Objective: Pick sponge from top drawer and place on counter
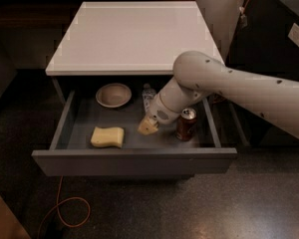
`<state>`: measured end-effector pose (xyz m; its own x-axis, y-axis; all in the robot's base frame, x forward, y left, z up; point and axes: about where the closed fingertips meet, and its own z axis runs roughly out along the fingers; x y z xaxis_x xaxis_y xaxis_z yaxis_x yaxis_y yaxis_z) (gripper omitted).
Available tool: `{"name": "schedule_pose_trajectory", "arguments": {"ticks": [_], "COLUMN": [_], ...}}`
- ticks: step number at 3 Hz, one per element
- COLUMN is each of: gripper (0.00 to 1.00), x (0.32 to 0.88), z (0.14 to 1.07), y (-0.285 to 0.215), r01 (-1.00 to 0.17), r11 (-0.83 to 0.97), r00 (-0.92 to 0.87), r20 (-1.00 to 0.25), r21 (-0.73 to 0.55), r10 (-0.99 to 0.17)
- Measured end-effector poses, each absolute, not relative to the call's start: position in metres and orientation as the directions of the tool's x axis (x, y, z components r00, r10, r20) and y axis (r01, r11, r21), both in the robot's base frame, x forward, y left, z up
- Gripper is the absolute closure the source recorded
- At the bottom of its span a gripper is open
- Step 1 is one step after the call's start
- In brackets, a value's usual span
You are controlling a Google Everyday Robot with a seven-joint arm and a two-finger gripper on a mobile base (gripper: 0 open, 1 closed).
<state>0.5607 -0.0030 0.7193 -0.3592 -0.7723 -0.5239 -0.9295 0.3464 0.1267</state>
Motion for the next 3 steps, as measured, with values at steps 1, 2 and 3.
{"name": "schedule_pose_trajectory", "arguments": {"ticks": [1,2,3], "gripper": [0.55,0.32,0.10], "x": [0.583,0.591,0.592], "z": [0.740,0.746,0.742], "y": [0.014,0.036,0.062], "r01": [-0.951,-0.965,-0.976], "r11": [0.296,0.256,0.215], "r00": [-0.296,-0.246,-0.204], "r20": [-0.528,-0.500,-0.466], "r21": [0.088,0.050,0.031], "r10": [-0.796,-0.830,-0.861]}}
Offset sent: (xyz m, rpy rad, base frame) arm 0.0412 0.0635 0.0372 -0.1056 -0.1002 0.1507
